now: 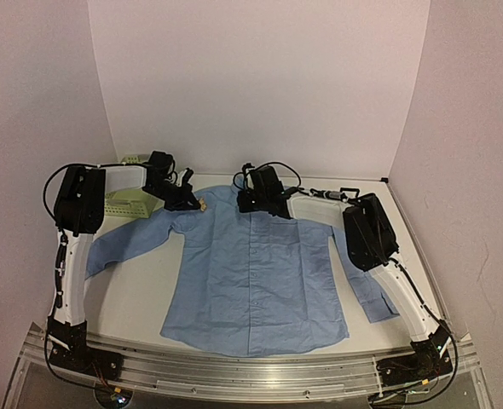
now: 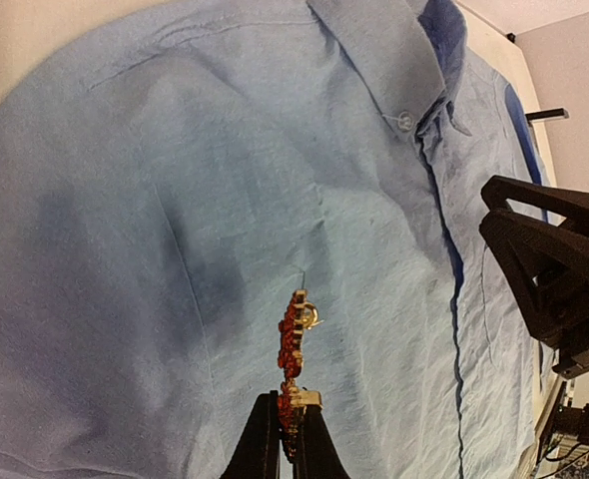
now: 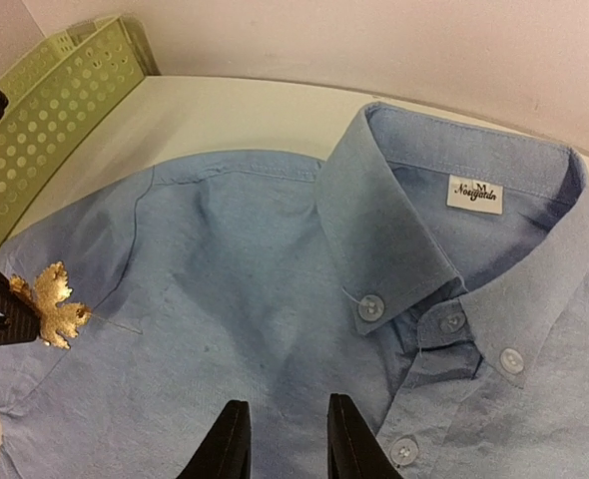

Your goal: Pin the brooch onto the clothing

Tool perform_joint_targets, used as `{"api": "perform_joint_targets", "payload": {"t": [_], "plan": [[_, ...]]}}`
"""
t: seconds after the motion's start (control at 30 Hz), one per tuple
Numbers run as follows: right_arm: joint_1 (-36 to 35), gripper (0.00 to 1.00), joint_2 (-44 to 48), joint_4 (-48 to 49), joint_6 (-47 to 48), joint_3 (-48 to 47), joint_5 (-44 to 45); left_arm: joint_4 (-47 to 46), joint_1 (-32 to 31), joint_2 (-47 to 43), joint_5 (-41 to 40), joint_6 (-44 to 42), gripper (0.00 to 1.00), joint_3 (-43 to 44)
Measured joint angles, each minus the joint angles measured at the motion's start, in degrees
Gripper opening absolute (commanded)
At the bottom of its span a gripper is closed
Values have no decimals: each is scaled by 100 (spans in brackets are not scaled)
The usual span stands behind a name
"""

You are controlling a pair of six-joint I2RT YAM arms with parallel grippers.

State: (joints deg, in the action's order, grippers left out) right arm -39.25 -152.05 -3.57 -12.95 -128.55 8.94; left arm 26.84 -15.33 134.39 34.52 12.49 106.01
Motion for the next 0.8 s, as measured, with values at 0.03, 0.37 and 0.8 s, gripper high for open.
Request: {"api": "perform_joint_targets", "payload": {"t": [0.03, 0.37, 0.8], "plan": [[-2, 29, 0, -36, 2, 8, 18, -16, 0, 0, 0, -2, 0, -79], [-70, 30, -52, -169, -24, 169, 34, -133, -4, -43, 79, -11, 0, -608], [-173, 31, 568, 45, -124, 1560, 162, -141, -8, -323, 157, -113, 0, -1070]]}}
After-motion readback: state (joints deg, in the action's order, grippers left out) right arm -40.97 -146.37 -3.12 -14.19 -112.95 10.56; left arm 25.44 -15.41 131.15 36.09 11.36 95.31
